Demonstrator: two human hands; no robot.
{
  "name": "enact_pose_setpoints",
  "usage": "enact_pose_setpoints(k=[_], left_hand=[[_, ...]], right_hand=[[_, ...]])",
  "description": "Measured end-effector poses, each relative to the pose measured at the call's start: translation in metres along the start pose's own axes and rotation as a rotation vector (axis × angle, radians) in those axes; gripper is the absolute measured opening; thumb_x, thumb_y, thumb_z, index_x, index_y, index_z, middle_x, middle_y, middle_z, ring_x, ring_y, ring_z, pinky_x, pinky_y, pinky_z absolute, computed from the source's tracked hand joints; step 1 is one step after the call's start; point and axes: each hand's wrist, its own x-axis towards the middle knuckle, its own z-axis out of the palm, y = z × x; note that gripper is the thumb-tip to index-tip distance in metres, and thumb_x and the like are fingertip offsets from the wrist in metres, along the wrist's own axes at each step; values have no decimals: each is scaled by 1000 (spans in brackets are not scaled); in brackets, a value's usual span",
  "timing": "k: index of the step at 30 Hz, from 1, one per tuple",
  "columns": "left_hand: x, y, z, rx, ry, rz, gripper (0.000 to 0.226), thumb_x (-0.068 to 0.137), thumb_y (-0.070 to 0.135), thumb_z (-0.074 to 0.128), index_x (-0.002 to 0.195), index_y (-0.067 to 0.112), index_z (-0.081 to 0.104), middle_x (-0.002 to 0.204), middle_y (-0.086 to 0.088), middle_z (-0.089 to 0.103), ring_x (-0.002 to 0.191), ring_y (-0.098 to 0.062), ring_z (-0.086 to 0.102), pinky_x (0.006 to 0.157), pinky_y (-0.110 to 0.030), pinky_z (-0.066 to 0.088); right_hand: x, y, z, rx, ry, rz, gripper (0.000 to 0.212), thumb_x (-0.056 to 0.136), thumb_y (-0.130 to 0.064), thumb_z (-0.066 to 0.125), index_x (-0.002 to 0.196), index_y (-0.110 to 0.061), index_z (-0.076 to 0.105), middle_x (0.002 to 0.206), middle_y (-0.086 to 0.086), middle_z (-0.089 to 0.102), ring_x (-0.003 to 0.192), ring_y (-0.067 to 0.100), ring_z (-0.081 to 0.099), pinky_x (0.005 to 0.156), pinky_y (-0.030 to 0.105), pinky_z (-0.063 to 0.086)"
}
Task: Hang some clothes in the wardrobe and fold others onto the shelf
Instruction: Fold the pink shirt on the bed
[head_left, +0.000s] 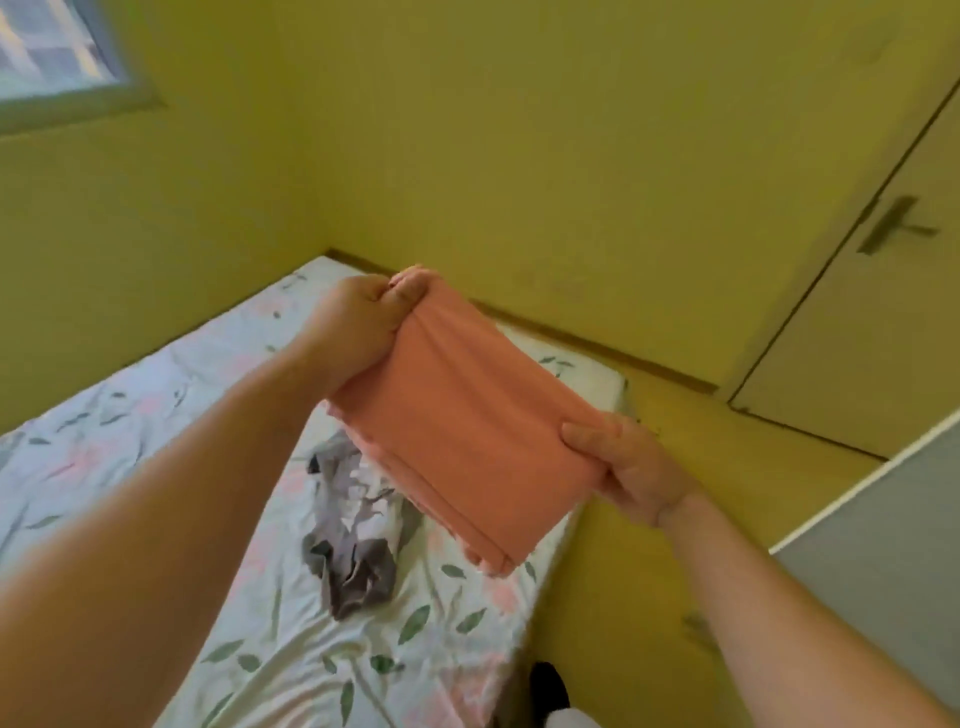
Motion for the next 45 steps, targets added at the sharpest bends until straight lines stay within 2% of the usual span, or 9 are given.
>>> enact_pose_setpoints(k=[3, 6, 10, 18, 24, 28, 33, 40, 45], left_hand=[[16, 69, 23, 66, -51, 172, 58, 97, 63, 42, 88, 12, 70, 80, 0, 66, 80, -23, 61, 63, -29, 38], [21, 145, 54, 29, -96, 294, 57, 95, 66, 41, 79, 16, 63, 72, 1, 62, 73, -21, 60, 61, -32, 40], [1, 244, 94, 31, -142, 484, 52, 95, 67, 39, 76, 23, 55, 72, 3, 59, 66, -17, 57, 54, -30, 36], [-30, 367, 149, 40, -246, 734, 47, 96, 66, 41, 69, 27, 46, 69, 10, 50, 65, -15, 52, 54, -31, 35], [-41, 438, 174, -79, -241, 849, 42, 100, 58, 40, 91, 22, 59, 98, -2, 68, 81, -21, 57, 65, -29, 35], [-54, 494, 188, -129, -195, 932, 42, 100, 60, 39, 84, 25, 57, 73, 9, 50, 74, -20, 55, 60, -31, 34], [-63, 564, 204, -122, -199, 1039, 47, 99, 60, 41, 65, 27, 43, 65, 12, 45, 59, -9, 44, 53, -31, 31], [-47, 627, 252, -203, -190, 1038, 56, 100, 60, 38, 70, 15, 53, 67, 1, 51, 66, -24, 51, 56, -33, 31], [-50, 690, 275, -333, -287, 1074, 61, 99, 59, 40, 79, 5, 61, 72, -11, 55, 76, -33, 53, 67, -33, 34]], right_hand=[[-31, -16, -18, 274, 239, -143, 55, 78, -18, 78, 128, -3, 61, 128, 16, 65, 114, 28, 62, 94, 40, 53], [-62, -30, -29, 565, 412, -312, 45, 94, -32, 60, 133, -12, 58, 127, 12, 67, 112, 24, 67, 95, 42, 54], [-90, -31, -42, 844, 436, -344, 81, 86, -72, 50, 139, -10, 52, 135, 22, 59, 124, 42, 57, 103, 55, 45], [-129, -60, -101, 989, 541, -350, 108, 55, -95, 58, 136, -24, 56, 133, 23, 60, 119, 50, 57, 99, 60, 45], [-188, -105, -170, 909, 826, -466, 112, 45, -95, 64, 133, -26, 56, 125, 22, 66, 109, 53, 62, 92, 66, 47], [-211, -142, -189, 835, 774, -595, 104, 61, -98, 34, 125, -20, 61, 117, 21, 70, 102, 47, 68, 87, 58, 53], [-216, -172, -234, 937, 832, -690, 105, 50, -93, 63, 131, -27, 58, 128, 16, 65, 112, 48, 63, 94, 66, 46], [-299, -209, -288, 534, 1528, -644, 102, 46, -96, 53, 116, -23, 66, 105, 1, 74, 92, 27, 72, 77, 46, 60], [-350, -250, -294, 441, 1746, -698, 80, 66, -92, 50, 114, -29, 60, 102, -4, 70, 89, 24, 71, 79, 48, 60]])
